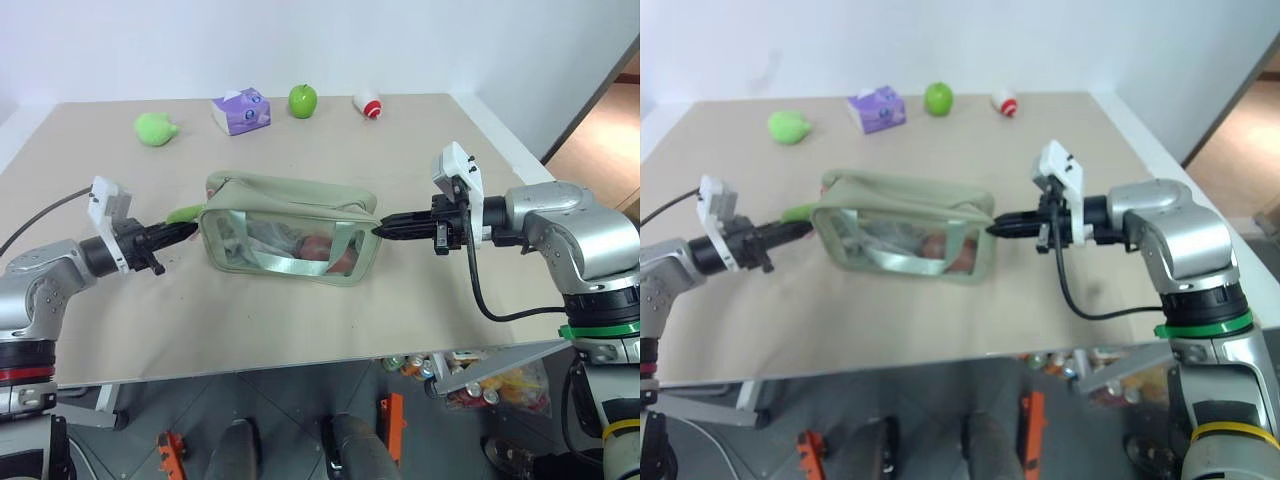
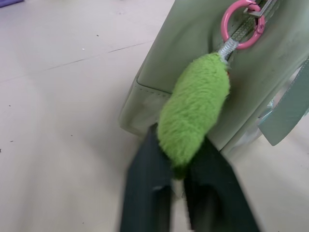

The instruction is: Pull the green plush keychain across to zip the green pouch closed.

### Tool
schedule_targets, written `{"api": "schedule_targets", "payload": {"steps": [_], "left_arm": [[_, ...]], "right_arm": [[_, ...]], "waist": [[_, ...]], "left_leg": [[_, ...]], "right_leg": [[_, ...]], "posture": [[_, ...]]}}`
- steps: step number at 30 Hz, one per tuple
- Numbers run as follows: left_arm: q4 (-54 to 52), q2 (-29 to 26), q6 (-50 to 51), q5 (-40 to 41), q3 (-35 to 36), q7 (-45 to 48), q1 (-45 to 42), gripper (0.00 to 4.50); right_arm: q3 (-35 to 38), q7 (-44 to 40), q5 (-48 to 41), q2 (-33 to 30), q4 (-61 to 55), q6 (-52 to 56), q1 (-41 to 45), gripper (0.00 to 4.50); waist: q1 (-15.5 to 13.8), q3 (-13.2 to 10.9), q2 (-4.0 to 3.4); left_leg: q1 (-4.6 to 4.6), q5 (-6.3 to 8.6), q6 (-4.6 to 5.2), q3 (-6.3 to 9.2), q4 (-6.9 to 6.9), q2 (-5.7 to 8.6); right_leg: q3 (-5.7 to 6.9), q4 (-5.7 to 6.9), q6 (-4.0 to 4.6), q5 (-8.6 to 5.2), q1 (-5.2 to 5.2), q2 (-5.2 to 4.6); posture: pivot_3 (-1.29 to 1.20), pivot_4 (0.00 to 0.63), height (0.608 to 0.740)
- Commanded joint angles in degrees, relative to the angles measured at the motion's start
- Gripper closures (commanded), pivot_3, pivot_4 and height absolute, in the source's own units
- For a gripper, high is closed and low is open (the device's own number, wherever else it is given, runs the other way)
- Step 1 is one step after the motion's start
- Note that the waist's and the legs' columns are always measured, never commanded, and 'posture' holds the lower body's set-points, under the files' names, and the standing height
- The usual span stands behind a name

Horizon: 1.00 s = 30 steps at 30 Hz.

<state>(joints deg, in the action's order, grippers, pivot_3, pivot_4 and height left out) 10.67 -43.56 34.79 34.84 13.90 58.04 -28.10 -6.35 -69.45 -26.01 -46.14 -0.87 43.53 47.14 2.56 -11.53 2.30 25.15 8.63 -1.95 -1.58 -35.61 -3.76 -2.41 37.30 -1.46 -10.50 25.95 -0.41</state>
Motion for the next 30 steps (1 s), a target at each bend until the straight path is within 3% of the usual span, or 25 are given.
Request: {"api": "schedule_targets", "payload": {"steps": [1,12,20,30], "left_arm": [[-1.34,-0.21,-1.37,-0.04,0.46,0.66,-1.81,4.46],[-4.2,1.42,0.08,4.79,3.81,-3.74,-15.67,4.46],[-7.03,6.47,-2.11,2.13,-4.5,-2.33,-21.65,4.46],[-2.15,11.74,-7.29,-3.33,-12.42,3.07,-27.31,4.46]], "right_arm": [[1.7,0.31,-0.39,-1.06,-1.57,0.13,0.2,4.5],[1.43,0.29,-0.04,-0.76,-1.25,-0.35,0.43,4.5],[1.51,0.33,0.25,-0.61,-0.92,-0.74,0.83,4.5],[2.58,1.06,-0.36,-1.29,-2.46,-0.06,-0.34,4.5]], "waist": [[0.0,0.0,0.0],[-0.05,0.0,0.01],[-0.05,0.0,0.01],[-0.06,0.0,0.01]], "left_leg": [[0.0,0.0,0.0,0.0,-0.01,0.0],[0.06,0.0,0.0,0.0,-0.12,0.01],[0.03,-0.01,0.01,0.0,-0.16,0.03],[0.06,-0.01,0.01,0.0,-0.21,0.05]], "right_leg": [[0.0,0.0,0.0,0.0,0.0,0.0],[-0.03,-0.01,-0.1,0.06,-0.04,0.01],[-0.07,-0.01,-0.2,0.11,-0.07,0.02],[-0.13,-0.01,-0.23,0.12,-0.07,0.04]], "posture": [[0.0,0.15,0.74],[0.0,0.15,0.74],[0.0,0.15,0.74],[0.0,0.15,0.74]]}}
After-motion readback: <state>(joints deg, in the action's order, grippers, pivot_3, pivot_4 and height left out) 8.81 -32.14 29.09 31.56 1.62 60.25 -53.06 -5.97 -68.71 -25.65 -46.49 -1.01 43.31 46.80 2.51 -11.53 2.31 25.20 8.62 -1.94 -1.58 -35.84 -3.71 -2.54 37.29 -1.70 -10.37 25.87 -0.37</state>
